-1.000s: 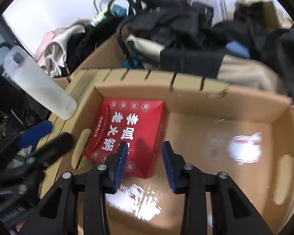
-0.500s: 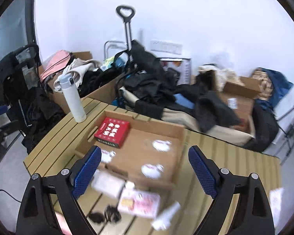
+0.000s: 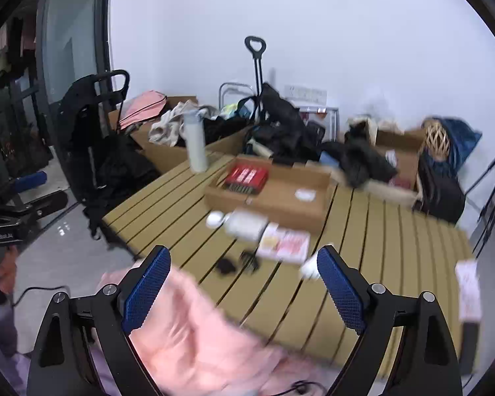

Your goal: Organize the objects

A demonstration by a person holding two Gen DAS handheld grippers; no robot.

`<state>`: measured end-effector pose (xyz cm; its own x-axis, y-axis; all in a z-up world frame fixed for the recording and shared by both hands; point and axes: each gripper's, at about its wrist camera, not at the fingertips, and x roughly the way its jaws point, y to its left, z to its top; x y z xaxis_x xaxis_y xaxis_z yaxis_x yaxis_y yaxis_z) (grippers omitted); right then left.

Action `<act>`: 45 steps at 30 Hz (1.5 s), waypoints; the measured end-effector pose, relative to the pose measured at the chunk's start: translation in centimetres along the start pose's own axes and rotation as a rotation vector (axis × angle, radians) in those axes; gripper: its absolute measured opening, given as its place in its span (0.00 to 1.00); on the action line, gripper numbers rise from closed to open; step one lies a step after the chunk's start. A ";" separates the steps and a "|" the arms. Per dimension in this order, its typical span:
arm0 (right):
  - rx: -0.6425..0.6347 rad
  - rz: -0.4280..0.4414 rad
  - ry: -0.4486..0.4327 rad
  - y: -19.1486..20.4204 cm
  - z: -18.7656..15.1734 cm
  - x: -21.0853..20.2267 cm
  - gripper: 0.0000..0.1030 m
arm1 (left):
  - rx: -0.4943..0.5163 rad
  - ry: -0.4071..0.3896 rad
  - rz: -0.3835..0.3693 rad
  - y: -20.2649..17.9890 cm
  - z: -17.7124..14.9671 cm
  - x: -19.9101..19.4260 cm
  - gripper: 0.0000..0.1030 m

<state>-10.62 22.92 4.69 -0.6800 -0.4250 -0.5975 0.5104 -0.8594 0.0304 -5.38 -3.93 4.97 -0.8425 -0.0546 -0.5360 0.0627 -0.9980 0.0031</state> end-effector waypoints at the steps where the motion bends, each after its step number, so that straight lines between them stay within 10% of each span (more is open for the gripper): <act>1: 0.016 0.006 0.001 0.5 -1.3 -0.2 0.90 | 0.001 0.016 -0.022 -0.4 -1.0 0.0 1.00; 14: 0.088 -0.004 0.003 1.5 -5.0 0.5 0.90 | 0.040 0.092 -0.019 -1.8 -3.0 1.7 1.00; 21: 0.127 -0.031 0.095 -0.6 -6.9 4.8 0.90 | 0.010 0.209 -0.290 -3.7 -4.2 9.2 0.99; 28: 0.184 -0.118 0.133 -4.0 -7.1 8.9 0.90 | 0.003 0.396 -0.353 -8.5 -3.3 22.3 0.78; 33: 0.236 -0.112 0.188 -6.5 -6.9 11.8 0.90 | -0.008 0.606 -0.327 -10.1 -5.7 30.3 0.38; 45: 0.176 -0.003 0.286 -5.4 -5.9 22.9 0.86 | -0.176 0.503 -0.368 -4.4 -5.2 26.6 0.31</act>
<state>-25.87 19.47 -13.90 -0.4931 -0.3470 -0.7978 0.3933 -0.9069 0.1513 -25.27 -0.88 -13.63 -0.4746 0.3540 -0.8059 -0.0594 -0.9264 -0.3719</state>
